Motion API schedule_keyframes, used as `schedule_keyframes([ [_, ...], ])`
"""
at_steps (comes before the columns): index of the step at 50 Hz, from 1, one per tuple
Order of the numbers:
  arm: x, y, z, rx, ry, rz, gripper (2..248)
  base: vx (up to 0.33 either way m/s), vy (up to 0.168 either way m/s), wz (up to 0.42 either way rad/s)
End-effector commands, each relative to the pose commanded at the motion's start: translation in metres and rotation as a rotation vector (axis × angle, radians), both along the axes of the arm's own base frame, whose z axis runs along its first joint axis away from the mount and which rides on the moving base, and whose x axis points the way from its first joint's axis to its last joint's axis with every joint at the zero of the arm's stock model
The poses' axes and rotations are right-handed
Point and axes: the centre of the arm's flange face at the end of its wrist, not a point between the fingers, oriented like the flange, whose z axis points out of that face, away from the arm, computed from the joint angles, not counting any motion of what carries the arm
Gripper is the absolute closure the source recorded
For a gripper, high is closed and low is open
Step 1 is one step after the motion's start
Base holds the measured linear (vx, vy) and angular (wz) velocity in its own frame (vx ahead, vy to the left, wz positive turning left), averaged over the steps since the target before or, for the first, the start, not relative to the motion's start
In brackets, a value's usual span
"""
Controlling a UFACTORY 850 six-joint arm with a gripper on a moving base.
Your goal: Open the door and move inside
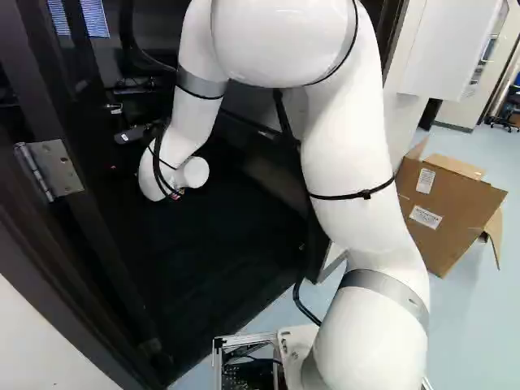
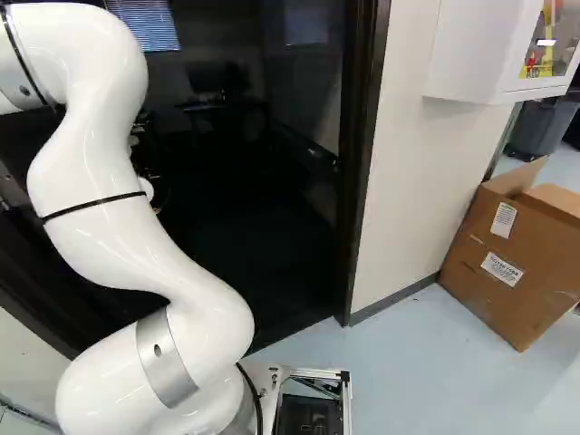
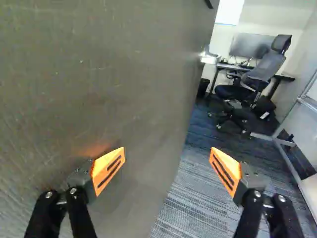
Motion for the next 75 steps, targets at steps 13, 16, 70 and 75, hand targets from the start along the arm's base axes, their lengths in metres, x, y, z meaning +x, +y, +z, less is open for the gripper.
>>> schedule_keyframes([
  [13, -0.009, 0.003, 0.0, -0.009, -0.005, 0.031, 3, 0.0, 0.0, 0.0],
  [16, -0.011, 0.004, 0.001, -0.011, -0.006, 0.038, 3, 0.0, 0.0, 0.0],
  [70, -0.009, -0.001, 0.001, 0.035, 0.04, -0.079, 3, 0.0, 0.0, 0.0],
  [75, -0.008, -0.002, 0.001, 0.04, 0.045, -0.092, 3, 0.0, 0.0, 0.0],
])
